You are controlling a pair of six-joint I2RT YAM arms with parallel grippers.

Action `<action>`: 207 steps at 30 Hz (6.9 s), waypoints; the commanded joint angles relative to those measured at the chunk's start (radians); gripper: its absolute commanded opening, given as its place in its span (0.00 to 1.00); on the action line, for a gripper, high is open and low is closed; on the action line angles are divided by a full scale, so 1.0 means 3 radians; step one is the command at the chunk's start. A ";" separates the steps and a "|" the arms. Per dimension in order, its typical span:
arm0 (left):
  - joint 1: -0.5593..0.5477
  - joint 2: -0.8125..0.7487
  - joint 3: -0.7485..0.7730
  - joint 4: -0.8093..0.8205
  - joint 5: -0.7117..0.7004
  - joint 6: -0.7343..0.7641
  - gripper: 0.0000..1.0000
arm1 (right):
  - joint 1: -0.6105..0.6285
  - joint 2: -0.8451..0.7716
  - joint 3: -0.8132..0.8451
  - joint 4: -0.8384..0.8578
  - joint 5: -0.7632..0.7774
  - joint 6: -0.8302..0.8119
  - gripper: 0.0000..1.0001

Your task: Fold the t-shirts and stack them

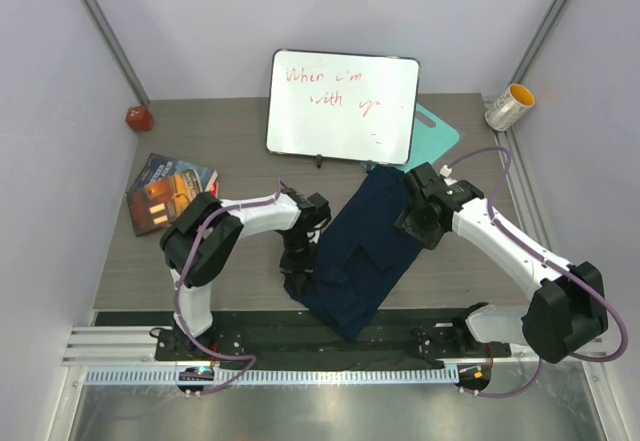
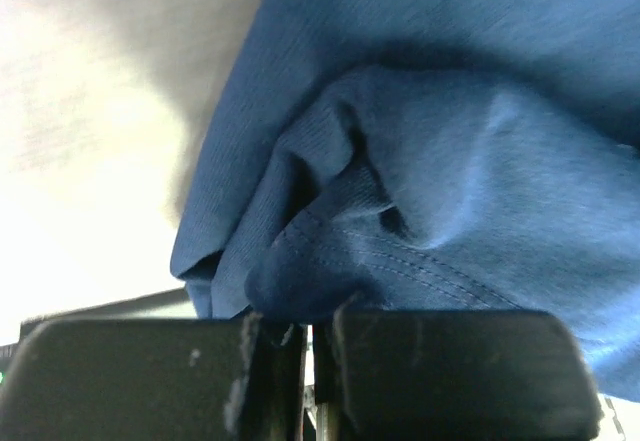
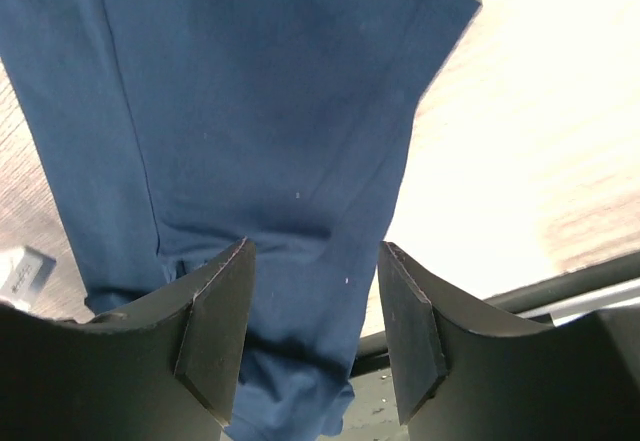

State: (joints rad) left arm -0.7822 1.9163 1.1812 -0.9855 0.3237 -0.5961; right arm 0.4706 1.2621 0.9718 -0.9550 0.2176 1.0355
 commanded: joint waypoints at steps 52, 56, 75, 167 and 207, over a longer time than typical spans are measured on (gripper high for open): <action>-0.0005 0.0515 0.0997 -0.0259 0.0046 0.0504 0.04 | -0.0715 0.1985 0.0728 0.0315 -0.0112 -0.1033 0.47; -0.0011 0.0551 0.0737 -0.0223 0.0036 0.0555 0.00 | -0.0715 0.2102 0.0713 0.0325 -0.0229 -0.1115 0.43; -0.0011 -0.0154 -0.0670 -0.0049 -0.0082 0.0264 0.00 | 0.0108 0.2624 0.1163 0.0514 -0.0679 -0.1136 0.38; 0.0383 0.0536 0.1538 -0.1852 -0.1016 -0.0483 0.24 | -0.0127 0.3366 0.3485 0.1128 -0.2633 -0.1601 0.50; 0.0884 0.0112 0.1437 -0.1011 -0.0593 -0.0334 0.34 | 0.0349 0.0681 0.0371 0.0079 -0.2704 -0.1585 0.62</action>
State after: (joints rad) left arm -0.5522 2.0464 1.6768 -1.3300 0.1287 -0.6731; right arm 0.5518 1.4750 1.1030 -1.0042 -0.5617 0.5243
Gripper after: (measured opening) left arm 0.334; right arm 0.617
